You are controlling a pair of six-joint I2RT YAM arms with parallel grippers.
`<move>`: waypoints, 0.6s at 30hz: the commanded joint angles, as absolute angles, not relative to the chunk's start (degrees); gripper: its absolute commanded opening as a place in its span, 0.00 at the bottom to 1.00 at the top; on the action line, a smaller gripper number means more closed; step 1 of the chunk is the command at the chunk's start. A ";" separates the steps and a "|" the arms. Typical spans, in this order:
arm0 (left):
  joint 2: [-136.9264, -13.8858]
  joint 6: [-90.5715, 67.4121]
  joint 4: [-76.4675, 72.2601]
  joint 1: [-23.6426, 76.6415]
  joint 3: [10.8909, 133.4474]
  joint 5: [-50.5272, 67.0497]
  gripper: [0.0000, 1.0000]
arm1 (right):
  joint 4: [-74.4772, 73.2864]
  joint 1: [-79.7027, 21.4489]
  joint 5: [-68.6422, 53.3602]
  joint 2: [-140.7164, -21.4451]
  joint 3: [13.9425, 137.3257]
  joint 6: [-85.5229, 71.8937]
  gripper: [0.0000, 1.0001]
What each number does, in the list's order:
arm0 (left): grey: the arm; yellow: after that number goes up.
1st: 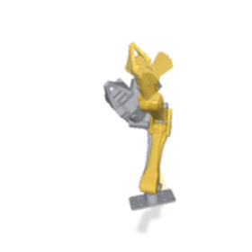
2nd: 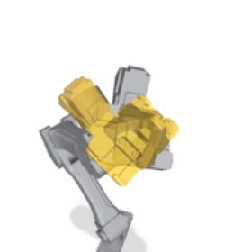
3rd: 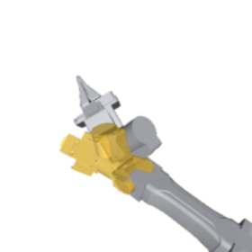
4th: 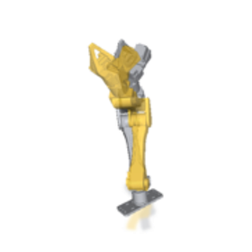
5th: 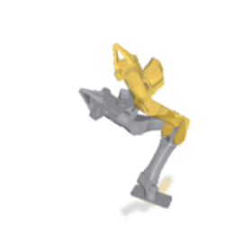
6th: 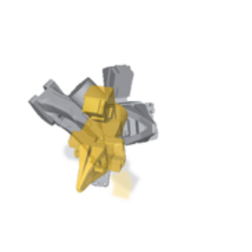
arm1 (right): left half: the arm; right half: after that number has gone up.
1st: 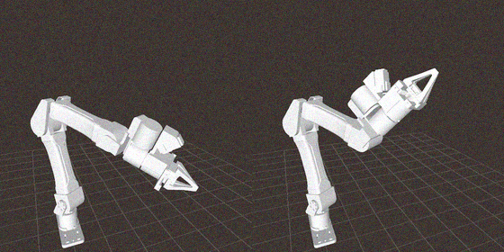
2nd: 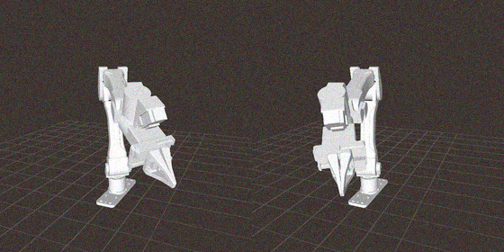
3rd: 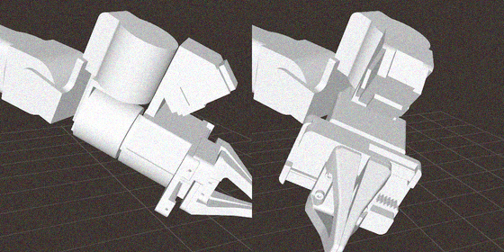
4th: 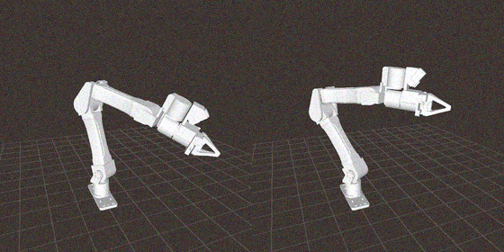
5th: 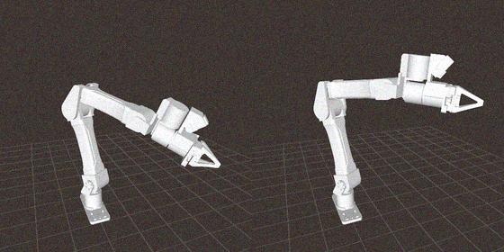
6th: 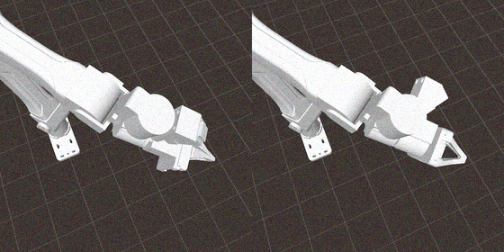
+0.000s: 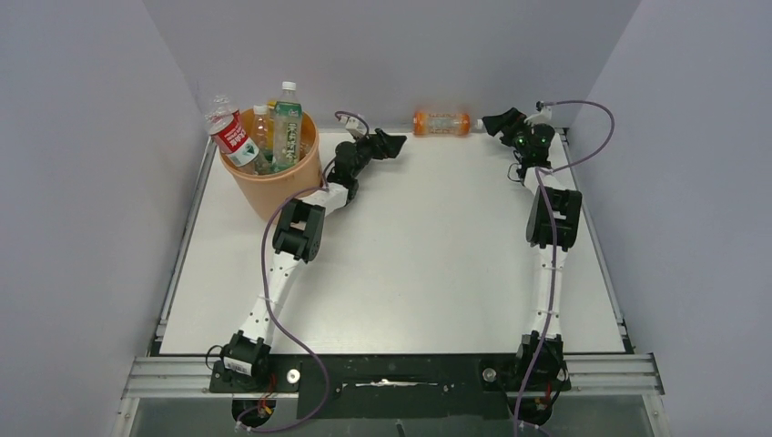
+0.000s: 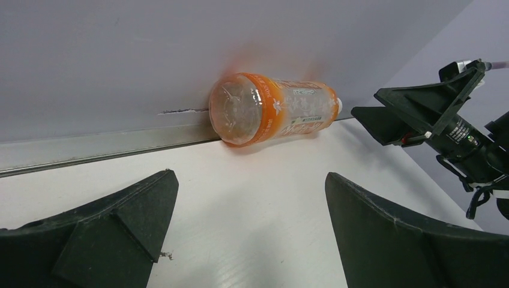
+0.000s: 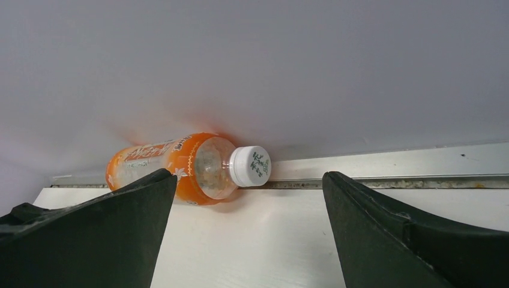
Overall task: Put the plastic bottles in the bin
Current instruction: Move the plastic bottle to the center of the board.
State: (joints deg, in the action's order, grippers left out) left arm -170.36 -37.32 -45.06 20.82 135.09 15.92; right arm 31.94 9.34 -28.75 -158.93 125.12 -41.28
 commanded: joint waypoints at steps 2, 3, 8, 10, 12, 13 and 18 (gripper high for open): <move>-166.29 -38.74 -49.73 20.39 131.80 16.36 0.97 | 39.17 7.31 -30.21 -160.89 130.82 -43.51 0.98; -165.94 -38.81 -50.16 20.39 131.23 16.35 0.97 | 39.49 7.03 -30.31 -161.41 131.36 -43.88 0.98; -164.77 -38.89 -50.89 20.39 129.03 16.59 0.97 | 40.87 5.63 -30.46 -163.09 132.71 -45.05 0.98; -164.65 -38.86 -50.84 20.39 128.66 16.68 0.97 | 41.58 5.10 -30.54 -163.48 132.90 -45.02 0.98; -164.54 -38.62 -50.72 20.43 128.42 16.70 0.97 | 42.17 4.45 -31.17 -163.71 133.06 -44.95 0.98; -164.59 -38.63 -50.71 20.40 128.29 16.73 0.97 | 42.33 4.02 -31.69 -163.74 133.02 -44.83 0.98; -164.75 -38.11 -50.48 20.39 128.40 16.28 0.97 | 48.30 1.33 -35.57 -158.61 121.39 -43.68 0.98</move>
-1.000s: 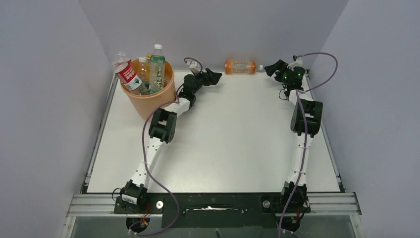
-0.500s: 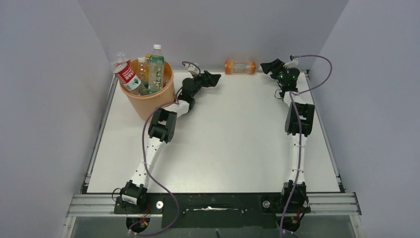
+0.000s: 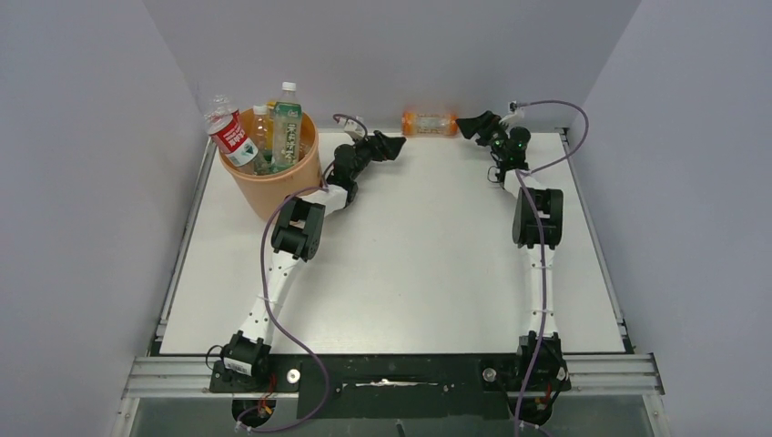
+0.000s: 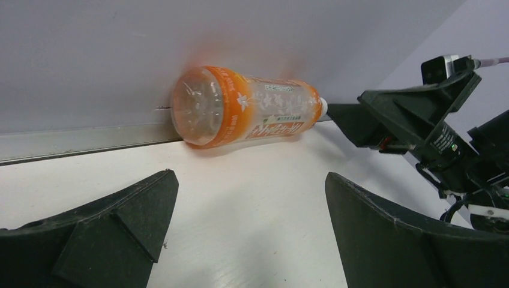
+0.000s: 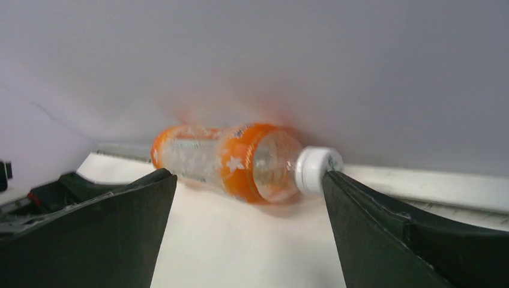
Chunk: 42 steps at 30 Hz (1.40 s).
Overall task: Put the plastic bottles in the bin
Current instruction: Move the plastic bottle to the center of the board.
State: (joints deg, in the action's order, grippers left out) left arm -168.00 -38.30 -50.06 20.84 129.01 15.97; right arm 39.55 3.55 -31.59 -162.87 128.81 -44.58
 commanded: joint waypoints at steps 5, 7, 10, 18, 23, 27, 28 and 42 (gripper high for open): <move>-164.02 -38.08 -51.62 19.47 126.81 15.65 0.97 | 57.49 -0.62 -39.60 -146.71 98.17 -41.48 0.98; -163.83 -38.22 -52.09 19.30 126.57 15.72 0.97 | 59.51 -0.30 -41.65 -144.38 93.87 -41.46 0.99; -163.39 -38.29 -52.29 19.16 126.18 15.35 0.97 | 60.83 1.38 -42.05 -141.60 89.85 -41.74 0.99; -165.41 -38.50 -50.93 19.16 129.44 15.16 0.97 | 47.11 5.09 -35.13 -146.20 102.00 -37.40 0.99; -164.74 -38.78 -51.96 19.01 127.37 15.03 0.97 | 37.11 5.62 -32.11 -157.03 119.69 -37.07 1.00; -164.36 -40.24 -53.84 18.50 125.49 15.28 0.97 | 38.12 6.18 -32.55 -162.28 127.23 -40.65 1.00; -164.35 -40.57 -54.26 18.34 124.98 15.37 0.97 | 38.21 6.23 -32.90 -163.25 128.62 -41.17 1.00; -158.98 -42.46 -56.28 15.95 115.19 20.76 0.97 | 40.16 0.09 -40.04 -168.88 137.77 -44.16 0.98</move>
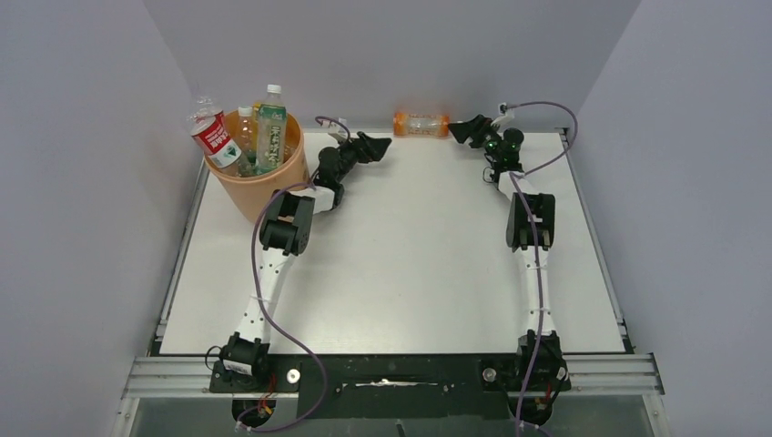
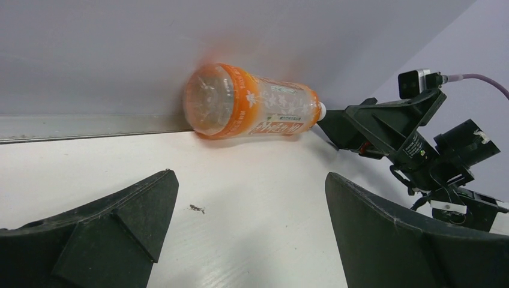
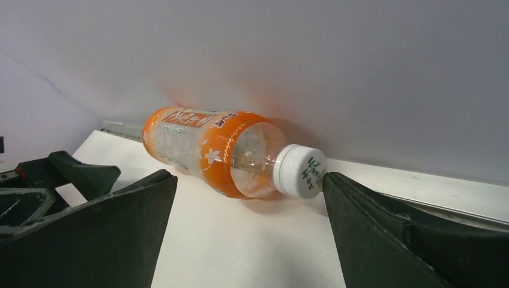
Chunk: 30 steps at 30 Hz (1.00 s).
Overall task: Put the plastic bottles in the bin
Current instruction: Move the plastic bottle to the center of the board.
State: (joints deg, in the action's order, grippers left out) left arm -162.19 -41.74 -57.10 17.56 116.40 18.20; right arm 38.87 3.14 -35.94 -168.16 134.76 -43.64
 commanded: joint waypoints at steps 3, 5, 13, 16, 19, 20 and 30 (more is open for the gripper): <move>-158.31 -42.80 -56.05 15.68 114.44 21.89 0.97 | 46.57 -0.76 -46.92 -164.44 130.07 -45.88 0.98; -157.87 -42.70 -56.44 15.57 113.33 21.88 0.97 | 59.83 -0.83 -51.20 -155.69 111.74 -48.66 0.92; -159.55 -42.37 -56.25 14.92 114.61 21.62 0.97 | 68.90 0.08 -50.36 -136.67 75.83 -41.74 0.95; -159.97 -41.82 -55.24 14.77 115.60 21.37 0.97 | 63.67 2.17 -45.36 -139.60 82.30 -41.92 0.94; -160.66 -41.62 -54.50 14.76 116.61 21.23 0.97 | 53.26 2.53 -42.55 -144.34 93.90 -38.48 0.94; -160.93 -41.70 -54.42 14.72 116.91 21.19 0.97 | 50.23 2.36 -42.22 -146.58 98.43 -37.51 0.95; -161.95 -42.38 -54.00 14.46 118.93 21.84 0.97 | 41.24 0.03 -43.91 -168.60 136.90 -45.05 0.99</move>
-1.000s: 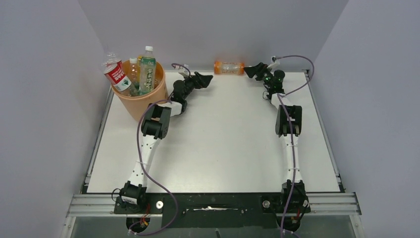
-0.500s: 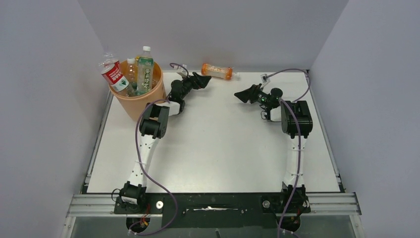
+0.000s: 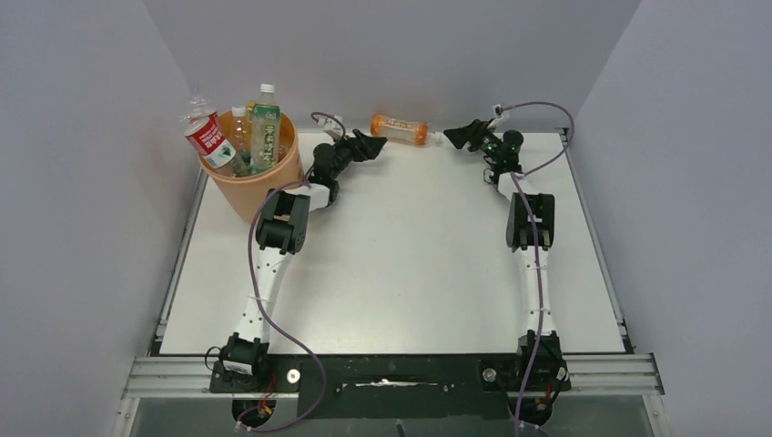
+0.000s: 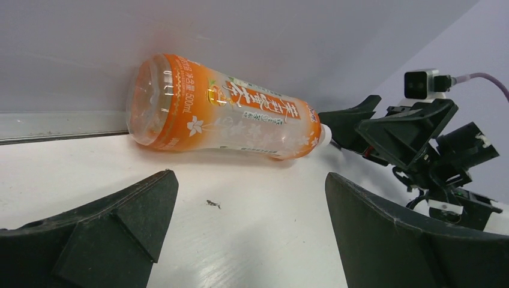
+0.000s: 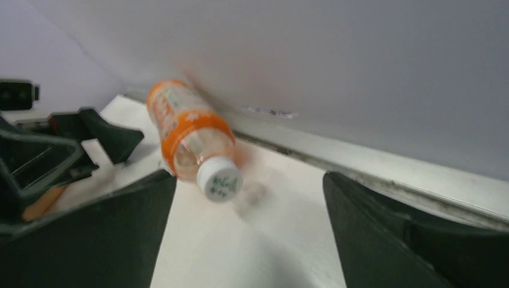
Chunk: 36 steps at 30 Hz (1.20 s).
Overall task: Put the plastic bottles in the bin
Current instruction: Move the plastic bottle to the center of the board.
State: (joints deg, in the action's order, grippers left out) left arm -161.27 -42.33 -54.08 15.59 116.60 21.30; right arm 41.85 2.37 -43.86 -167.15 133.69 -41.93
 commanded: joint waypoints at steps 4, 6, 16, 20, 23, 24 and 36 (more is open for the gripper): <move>-161.45 -42.88 -54.25 14.36 118.35 22.60 0.97 | 42.85 -2.17 -44.03 -169.85 138.72 -45.61 1.00; -160.72 -43.04 -54.77 14.34 117.32 22.83 0.97 | 43.12 -3.54 -44.32 -170.50 139.85 -45.62 1.00; -158.64 -43.92 -56.79 13.67 113.53 23.64 0.97 | 58.99 -5.32 -52.96 -162.07 121.10 -50.48 0.80; -158.02 -44.15 -57.70 13.58 112.37 23.64 0.97 | 64.58 -5.69 -55.34 -152.34 102.54 -48.81 0.72; -157.16 -44.78 -58.96 13.53 110.77 23.57 0.97 | 60.88 -5.81 -55.67 -149.87 99.85 -45.20 0.66; -156.89 -44.86 -59.25 13.53 110.17 23.49 0.97 | 59.17 -5.90 -55.45 -149.78 100.28 -44.23 0.65; -154.15 -45.10 -60.42 13.77 105.69 23.44 0.97 | 33.63 -9.86 -52.34 -148.94 108.86 -28.09 0.62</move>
